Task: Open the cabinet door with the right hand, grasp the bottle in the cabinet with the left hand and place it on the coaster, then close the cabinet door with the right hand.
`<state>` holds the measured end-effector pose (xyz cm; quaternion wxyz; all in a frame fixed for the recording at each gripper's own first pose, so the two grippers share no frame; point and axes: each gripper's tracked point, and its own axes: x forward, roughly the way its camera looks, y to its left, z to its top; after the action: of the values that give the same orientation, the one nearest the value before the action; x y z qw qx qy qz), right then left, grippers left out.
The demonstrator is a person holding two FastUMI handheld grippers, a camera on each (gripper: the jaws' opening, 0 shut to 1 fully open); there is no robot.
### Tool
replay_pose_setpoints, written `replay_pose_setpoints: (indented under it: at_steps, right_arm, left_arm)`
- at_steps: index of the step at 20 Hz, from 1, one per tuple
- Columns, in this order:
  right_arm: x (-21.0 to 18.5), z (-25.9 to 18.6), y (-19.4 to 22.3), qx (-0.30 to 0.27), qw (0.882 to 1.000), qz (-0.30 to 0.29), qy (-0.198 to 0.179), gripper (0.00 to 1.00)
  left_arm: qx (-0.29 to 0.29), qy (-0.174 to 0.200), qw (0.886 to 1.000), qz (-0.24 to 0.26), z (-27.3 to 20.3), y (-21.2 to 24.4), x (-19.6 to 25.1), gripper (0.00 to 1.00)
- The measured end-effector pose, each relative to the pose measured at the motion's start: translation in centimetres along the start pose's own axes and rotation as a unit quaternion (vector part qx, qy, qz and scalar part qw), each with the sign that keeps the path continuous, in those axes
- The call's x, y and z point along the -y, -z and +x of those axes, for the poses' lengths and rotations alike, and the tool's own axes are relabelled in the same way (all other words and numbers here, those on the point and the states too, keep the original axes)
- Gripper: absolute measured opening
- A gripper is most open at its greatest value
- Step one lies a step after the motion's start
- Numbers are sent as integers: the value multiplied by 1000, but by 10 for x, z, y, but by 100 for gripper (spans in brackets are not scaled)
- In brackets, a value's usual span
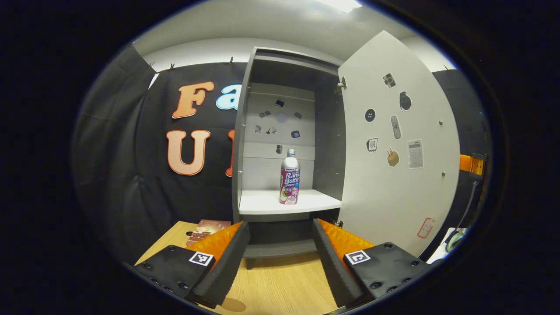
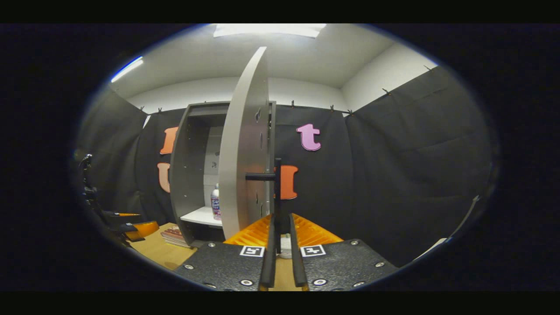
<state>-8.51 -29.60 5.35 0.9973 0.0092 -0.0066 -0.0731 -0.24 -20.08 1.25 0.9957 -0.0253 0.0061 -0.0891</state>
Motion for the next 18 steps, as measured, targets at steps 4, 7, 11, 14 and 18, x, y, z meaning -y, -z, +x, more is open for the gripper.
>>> replay_pose_setpoints:
  at_steps: [4,7,11,14,18]
  right_arm:
    - [13,-2,1,-8,1000,3,2,46]
    - [17,-8,-1,-6,1000,-1,12,49]
    - [34,-22,-6,2,998,-32,56,51]
    - [41,-32,-8,0,995,-59,78,52]
    - [21,-57,-11,1,995,-62,76,54]
  left_arm:
    - [-3,4,1000,3,0,4,5,94]
    - [-5,4,1000,-2,4,5,7,92]
    - [-4,-1,1000,-5,4,5,5,94]
    - [-3,1,1000,-8,5,4,6,92]
    - [3,0,1000,-3,0,1,11,95]
